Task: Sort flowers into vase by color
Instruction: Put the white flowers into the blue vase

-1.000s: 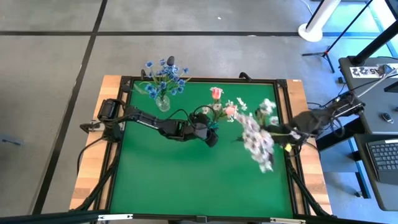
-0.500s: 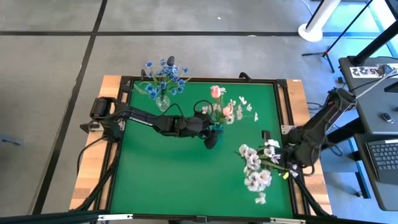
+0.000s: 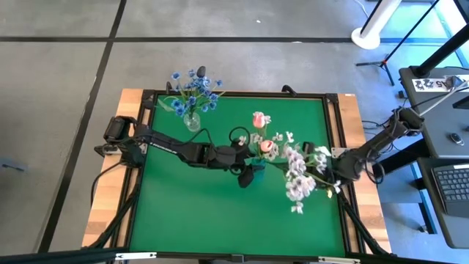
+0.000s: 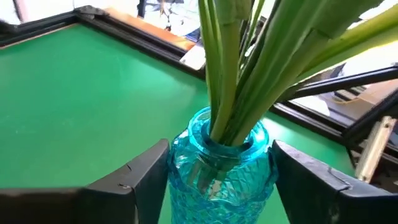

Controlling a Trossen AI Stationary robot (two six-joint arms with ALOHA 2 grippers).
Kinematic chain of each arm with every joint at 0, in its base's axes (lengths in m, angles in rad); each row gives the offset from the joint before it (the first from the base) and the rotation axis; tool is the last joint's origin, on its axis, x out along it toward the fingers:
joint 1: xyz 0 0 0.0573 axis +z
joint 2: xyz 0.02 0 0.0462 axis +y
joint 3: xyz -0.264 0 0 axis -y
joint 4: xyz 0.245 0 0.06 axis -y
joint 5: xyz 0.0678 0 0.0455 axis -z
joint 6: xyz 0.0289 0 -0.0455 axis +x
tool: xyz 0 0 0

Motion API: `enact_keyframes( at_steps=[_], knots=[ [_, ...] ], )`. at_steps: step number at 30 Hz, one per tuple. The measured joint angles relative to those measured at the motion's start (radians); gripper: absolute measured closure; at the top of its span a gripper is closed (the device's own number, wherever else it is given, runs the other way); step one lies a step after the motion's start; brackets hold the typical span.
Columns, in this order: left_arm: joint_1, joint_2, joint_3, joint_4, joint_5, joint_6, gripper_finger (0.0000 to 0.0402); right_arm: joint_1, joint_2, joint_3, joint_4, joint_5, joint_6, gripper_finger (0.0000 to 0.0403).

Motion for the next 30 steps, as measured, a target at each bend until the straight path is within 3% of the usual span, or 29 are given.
enact_keyframes(
  at_steps=[8,18,23,30],
  knots=[
    [-0.024,0.0,0.0,0.001,-0.005,0.013,0.016,-0.108,0.005,-0.01,-0.01,-0.159,0.076,0.0402],
    [-0.038,0.002,0.0,-0.038,-0.023,0.039,0.016,-0.118,0.004,-0.01,0.012,-0.167,0.068,0.0402],
    [-0.037,0.002,0.0,-0.038,-0.041,0.039,0.016,-0.118,0.004,-0.01,0.045,-0.272,0.094,0.0402],
    [-0.044,0.003,0.0,0.002,-0.042,0.063,0.016,-0.125,0.036,-0.009,0.052,-0.269,0.106,0.0402]
  ],
)
